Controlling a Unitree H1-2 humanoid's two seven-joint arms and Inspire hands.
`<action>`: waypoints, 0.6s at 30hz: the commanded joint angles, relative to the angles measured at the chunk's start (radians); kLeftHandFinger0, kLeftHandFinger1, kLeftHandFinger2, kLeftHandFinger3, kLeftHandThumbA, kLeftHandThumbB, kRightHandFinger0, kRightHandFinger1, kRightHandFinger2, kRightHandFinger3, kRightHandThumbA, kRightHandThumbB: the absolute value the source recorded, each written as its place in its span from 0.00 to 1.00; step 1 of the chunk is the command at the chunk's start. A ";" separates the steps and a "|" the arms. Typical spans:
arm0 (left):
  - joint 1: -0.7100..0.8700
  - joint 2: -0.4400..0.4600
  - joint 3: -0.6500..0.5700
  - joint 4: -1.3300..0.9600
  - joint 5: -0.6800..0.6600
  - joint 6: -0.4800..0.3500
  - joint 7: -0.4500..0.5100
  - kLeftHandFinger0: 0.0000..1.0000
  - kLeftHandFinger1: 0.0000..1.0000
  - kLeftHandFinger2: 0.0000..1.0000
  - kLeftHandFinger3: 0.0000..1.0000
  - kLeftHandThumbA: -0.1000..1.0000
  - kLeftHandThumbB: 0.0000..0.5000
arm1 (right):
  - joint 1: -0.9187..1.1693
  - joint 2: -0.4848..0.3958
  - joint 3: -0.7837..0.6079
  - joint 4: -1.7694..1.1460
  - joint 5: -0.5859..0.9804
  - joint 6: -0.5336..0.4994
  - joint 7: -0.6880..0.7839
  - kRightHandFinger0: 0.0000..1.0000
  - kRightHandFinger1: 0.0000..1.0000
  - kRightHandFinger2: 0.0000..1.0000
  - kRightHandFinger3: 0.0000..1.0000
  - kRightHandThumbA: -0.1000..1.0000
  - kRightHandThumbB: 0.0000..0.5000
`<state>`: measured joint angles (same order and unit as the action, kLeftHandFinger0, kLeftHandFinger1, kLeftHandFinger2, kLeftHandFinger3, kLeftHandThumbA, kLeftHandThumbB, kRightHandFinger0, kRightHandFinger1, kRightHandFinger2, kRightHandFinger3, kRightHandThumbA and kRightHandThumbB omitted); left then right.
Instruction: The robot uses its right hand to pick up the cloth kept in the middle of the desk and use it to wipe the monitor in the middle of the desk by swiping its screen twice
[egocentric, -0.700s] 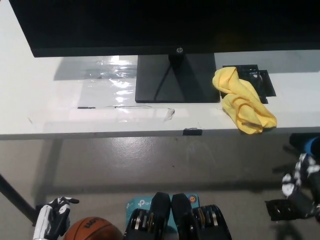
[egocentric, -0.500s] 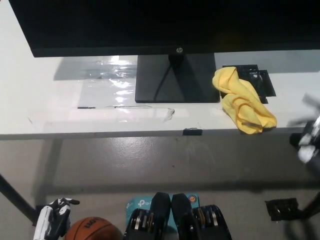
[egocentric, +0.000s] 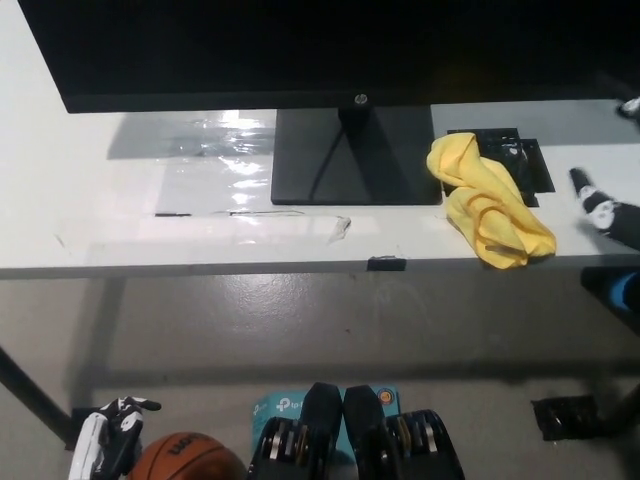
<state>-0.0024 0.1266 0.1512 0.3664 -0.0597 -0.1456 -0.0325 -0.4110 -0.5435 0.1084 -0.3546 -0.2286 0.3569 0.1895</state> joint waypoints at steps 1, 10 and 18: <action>-0.004 0.016 -0.006 -0.016 -0.004 -0.045 -0.011 0.00 0.00 0.00 0.00 0.62 1.00 | -0.069 -0.007 0.044 0.095 -0.071 0.059 0.046 1.00 1.00 1.00 1.00 0.58 0.86; -0.013 0.021 -0.008 -0.017 -0.003 -0.043 -0.008 0.00 0.00 0.00 0.00 0.62 1.00 | -0.167 0.074 0.087 0.338 -0.102 0.058 0.013 1.00 1.00 1.00 1.00 0.57 0.84; -0.021 0.024 -0.012 0.003 -0.005 -0.058 -0.011 0.00 0.00 0.00 0.00 0.61 1.00 | -0.234 0.159 0.094 0.448 -0.126 0.052 -0.011 1.00 1.00 1.00 1.00 0.56 0.81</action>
<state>-0.0075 0.1332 0.1425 0.3705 -0.0598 -0.1537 -0.0324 -0.5742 -0.4002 0.1991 0.0911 -0.3166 0.4035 0.2039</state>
